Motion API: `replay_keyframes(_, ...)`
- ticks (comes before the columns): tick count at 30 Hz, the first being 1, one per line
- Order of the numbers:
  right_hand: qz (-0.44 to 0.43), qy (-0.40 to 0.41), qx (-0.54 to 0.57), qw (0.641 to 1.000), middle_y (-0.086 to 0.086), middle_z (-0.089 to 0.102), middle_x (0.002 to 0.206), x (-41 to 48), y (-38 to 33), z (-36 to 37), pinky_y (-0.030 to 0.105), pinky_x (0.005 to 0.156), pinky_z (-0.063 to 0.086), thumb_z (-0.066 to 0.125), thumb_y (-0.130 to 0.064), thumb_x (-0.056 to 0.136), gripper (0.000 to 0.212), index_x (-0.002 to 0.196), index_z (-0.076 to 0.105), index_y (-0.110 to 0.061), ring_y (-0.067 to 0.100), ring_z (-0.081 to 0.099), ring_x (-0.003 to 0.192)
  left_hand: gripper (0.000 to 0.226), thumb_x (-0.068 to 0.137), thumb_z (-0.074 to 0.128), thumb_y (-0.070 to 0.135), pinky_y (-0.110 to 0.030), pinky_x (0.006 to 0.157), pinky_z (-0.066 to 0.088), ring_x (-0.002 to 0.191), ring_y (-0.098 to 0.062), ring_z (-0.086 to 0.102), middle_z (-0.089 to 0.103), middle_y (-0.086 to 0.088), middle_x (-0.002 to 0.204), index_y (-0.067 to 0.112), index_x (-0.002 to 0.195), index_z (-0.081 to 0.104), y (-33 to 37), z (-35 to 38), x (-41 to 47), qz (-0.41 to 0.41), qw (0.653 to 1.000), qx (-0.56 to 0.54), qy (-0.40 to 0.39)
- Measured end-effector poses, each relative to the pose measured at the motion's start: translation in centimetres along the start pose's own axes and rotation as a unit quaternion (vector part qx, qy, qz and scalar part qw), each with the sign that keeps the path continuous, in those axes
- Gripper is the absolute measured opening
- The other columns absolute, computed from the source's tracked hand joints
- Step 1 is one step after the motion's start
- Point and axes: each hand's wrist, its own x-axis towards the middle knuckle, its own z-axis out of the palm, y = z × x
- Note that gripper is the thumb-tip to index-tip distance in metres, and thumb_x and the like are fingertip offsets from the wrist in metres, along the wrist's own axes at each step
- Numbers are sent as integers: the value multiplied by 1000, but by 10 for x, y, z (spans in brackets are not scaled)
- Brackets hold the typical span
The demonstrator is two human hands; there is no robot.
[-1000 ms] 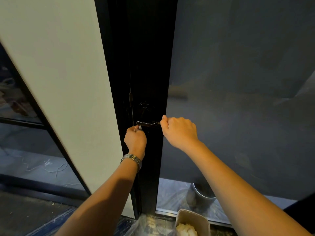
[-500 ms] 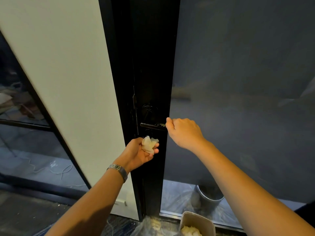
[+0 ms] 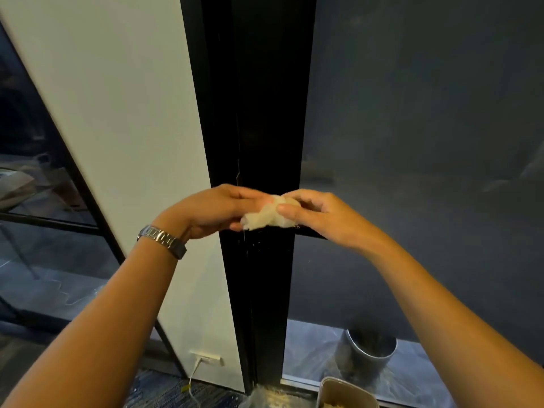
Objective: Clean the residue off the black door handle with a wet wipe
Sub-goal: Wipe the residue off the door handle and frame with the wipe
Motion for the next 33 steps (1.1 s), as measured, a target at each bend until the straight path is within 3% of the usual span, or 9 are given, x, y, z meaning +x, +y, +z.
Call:
replay_keyframes(3, -3, 12, 27, 1000, 2, 70, 91, 0, -2, 0, 31, 84, 53, 73, -35, 77, 35, 105, 65, -17, 13, 67, 83, 36, 80, 53, 30, -15, 58, 46, 77, -15, 50, 52, -9, 97, 16, 112, 60, 7, 4, 5, 21, 998, 32, 53)
replay_keyframes(6, 14, 67, 75, 995, 8, 68, 75, -1, -3, -5, 25, 70, 55, 70, -15, 82, 17, 91, 65, -1, 9, 63, 57, 37, 73, 61, 30, -16, 65, 54, 96, -23, 56, 56, -9, 110, 19, 109, 61, 9, 2, 6, 39, 995, 29, 92)
replay_keyframes(10, 50, 84, 77, 992, -3, 61, 53, -3, -2, -17, 19, 55, 51, 70, -16, 83, 15, 74, 65, -6, 8, 56, 45, 63, 49, 81, 49, -23, 73, 55, 97, -27, 58, 59, -14, 113, 21, 104, 65, 8, -14, -2, 8, 995, 50, 87)
replay_keyframes(14, 84, 103, 21, 991, -2, 52, 53, 2, 2, -20, 25, 59, 45, 65, -19, 86, 19, 69, 65, -9, 12, 49, 54, 32, 69, 71, 33, -20, 66, 51, 90, -23, 55, 57, -6, 102, 26, 98, 61, 9, -11, -1, 9, 990, 86, 114)
replay_keyframes(19, 166, 18, -146, 975, -1, 65, 85, 2, 11, -21, 27, 69, 46, 67, -25, 83, 8, 85, 63, -18, 16, 57, 79, 30, 83, 62, 15, -25, 90, 39, 104, -17, 51, 55, -6, 113, 21, 111, 58, -8, 24, 17, 66, 890, 386, 233)
replay_keyframes(24, 218, -79, -177, 956, 9, 73, 79, -1, 21, -22, 50, 90, 50, 70, -18, 79, 20, 95, 68, -6, 24, 70, 80, 45, 91, 45, 17, -43, 116, 8, 129, -11, 39, 48, 5, 138, 25, 135, 41, -22, 64, 26, 101, 869, 474, 101)
replay_keyframes(28, 220, -83, -170, 957, 11, 74, 81, -3, 20, -22, 41, 82, 55, 69, -14, 80, 14, 89, 68, -4, 21, 72, 81, 41, 96, 33, 28, -34, 115, -5, 132, -11, 36, 47, 4, 137, 25, 136, 37, -37, 80, 33, 129, 804, 558, 163)
replay_keyframes(31, 214, -72, -217, 950, 1, 60, 63, -6, 12, -22, 26, 54, 40, 72, -27, 80, 18, 79, 64, -11, 15, 53, 57, 36, 88, 37, 24, -47, 115, 14, 116, -23, 54, 62, -5, 119, 14, 112, 63, -40, 61, 29, 181, 771, 560, 242)
replay_keyframes(33, 205, -65, -245, 945, -1, 47, 59, -7, 9, -20, 24, 47, 29, 69, -32, 82, 21, 78, 62, -12, 14, 42, 52, 33, 87, 41, 21, -54, 107, 35, 113, -32, 54, 60, -14, 120, 7, 104, 67, -41, 41, 21, 158, 784, 517, 305)
